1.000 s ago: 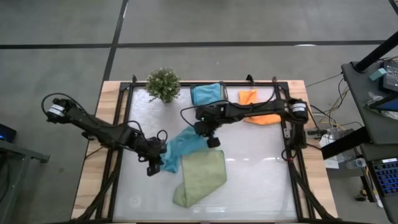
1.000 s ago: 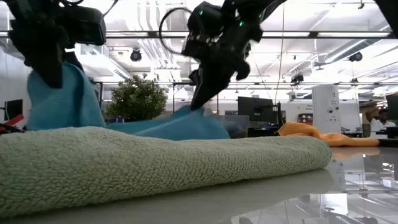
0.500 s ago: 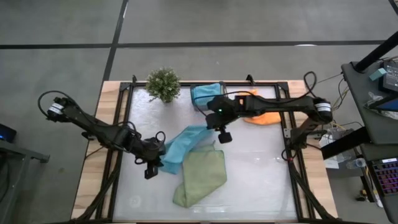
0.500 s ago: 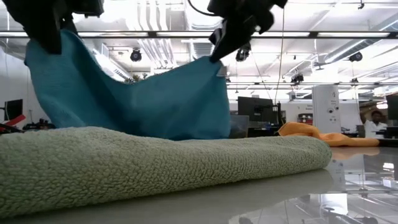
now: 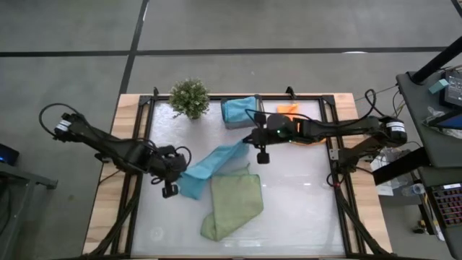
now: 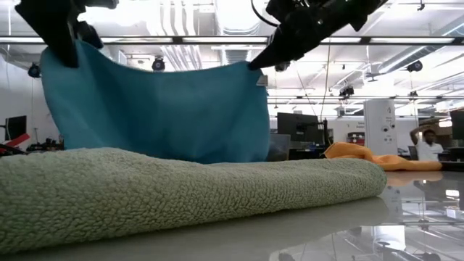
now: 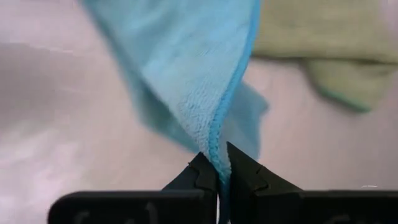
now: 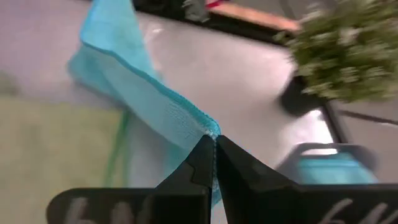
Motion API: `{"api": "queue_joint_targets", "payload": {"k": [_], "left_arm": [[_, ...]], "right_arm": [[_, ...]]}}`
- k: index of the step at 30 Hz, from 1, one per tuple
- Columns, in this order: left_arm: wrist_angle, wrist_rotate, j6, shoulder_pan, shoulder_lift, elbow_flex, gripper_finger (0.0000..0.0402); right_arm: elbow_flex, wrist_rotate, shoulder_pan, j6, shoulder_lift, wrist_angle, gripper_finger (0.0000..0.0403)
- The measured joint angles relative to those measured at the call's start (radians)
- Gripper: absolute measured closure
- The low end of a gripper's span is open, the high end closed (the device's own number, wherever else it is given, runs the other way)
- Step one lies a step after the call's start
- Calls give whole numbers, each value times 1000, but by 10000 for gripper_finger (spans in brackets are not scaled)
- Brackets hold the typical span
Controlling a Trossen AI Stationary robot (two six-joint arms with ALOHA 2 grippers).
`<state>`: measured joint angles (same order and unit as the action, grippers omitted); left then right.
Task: Fold microfiber towels
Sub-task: Fold the blue towel
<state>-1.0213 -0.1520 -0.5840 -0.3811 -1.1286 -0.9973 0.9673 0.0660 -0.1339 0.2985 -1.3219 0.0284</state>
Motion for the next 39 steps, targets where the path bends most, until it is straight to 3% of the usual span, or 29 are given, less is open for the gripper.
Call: {"api": "queue_joint_targets", "payload": {"k": [8,11,15,19,25,29,33,35,37,39], "left_arm": [[-288,-259,88,15,5,-174,402],[-351,-312,131,32,12,-216,402],[-430,-361,181,62,17,-265,402],[-527,-397,252,104,18,-334,402],[-548,-583,388,131,21,-441,402],[-541,-542,365,129,21,-472,402],[-524,-277,321,114,19,-447,402],[-516,-219,329,100,2,-436,402],[-516,-260,320,87,-8,-432,402],[-528,-340,300,85,-10,-432,402]], "right_arm": [[65,-59,-54,54,-2,-20,394],[81,-122,-83,72,-1,-20,394],[102,-127,-119,89,4,-11,394],[175,-127,-134,144,9,57,394],[326,-128,-133,200,11,219,394],[399,-80,-133,181,11,384,394],[418,133,-133,196,14,559,394],[418,84,-130,174,21,558,394],[417,-57,-126,161,32,521,394],[416,-106,-131,160,40,492,394]]}}
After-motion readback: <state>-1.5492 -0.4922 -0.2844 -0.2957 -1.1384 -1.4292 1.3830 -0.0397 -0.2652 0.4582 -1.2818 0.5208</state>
